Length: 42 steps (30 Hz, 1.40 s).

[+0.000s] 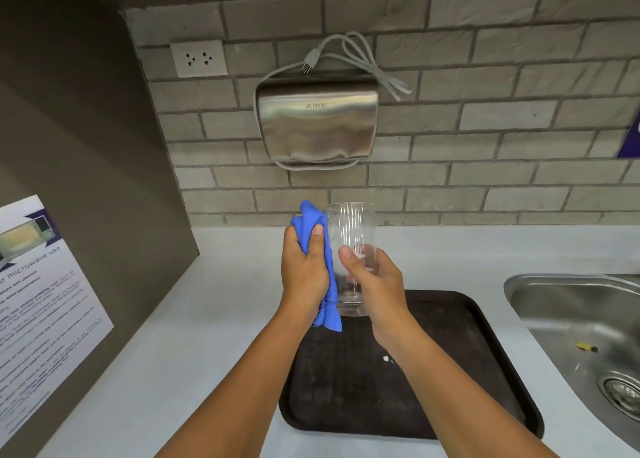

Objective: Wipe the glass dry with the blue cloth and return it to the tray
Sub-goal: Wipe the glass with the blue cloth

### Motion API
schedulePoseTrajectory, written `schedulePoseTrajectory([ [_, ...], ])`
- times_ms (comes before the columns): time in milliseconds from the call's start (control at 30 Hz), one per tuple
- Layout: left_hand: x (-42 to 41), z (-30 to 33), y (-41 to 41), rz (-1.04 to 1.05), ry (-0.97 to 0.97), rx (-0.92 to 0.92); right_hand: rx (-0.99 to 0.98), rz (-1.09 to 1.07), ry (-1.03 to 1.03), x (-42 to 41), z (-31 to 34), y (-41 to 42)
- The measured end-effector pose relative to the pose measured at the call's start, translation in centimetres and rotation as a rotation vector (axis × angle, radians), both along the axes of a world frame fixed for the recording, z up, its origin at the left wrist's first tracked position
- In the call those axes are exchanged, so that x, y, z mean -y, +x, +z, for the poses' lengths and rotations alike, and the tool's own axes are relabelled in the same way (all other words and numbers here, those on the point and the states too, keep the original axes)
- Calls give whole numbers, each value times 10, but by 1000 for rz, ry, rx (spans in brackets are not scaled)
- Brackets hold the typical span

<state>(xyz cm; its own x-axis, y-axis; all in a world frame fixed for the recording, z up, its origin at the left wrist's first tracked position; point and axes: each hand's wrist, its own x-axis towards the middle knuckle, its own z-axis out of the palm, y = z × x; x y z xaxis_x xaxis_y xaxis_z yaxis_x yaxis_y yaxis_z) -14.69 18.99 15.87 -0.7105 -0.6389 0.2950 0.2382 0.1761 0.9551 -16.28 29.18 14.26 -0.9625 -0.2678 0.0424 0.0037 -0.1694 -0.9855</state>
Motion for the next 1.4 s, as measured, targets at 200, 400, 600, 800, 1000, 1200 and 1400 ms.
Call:
schedulePoseTrajectory([
  [200,-11,-1,10,5,-87,-46,-5,-55,-78,-3,-4,2],
  [400,-18,2,22,-27,-158,-113,35,61,-226,-10,-7,7],
  [600,-8,-7,18,-72,107,67,107,173,-328,-16,-14,14],
  [800,-8,-21,22,-15,72,61,14,-54,-230,-16,-28,20],
  [1000,-14,-26,27,26,-62,19,6,-44,-65,-8,-33,27],
  [1200,-30,-22,37,-8,-298,-118,18,45,-176,-15,-30,22],
  [1400,-10,-19,23,-144,135,127,47,172,-292,-19,-31,13],
])
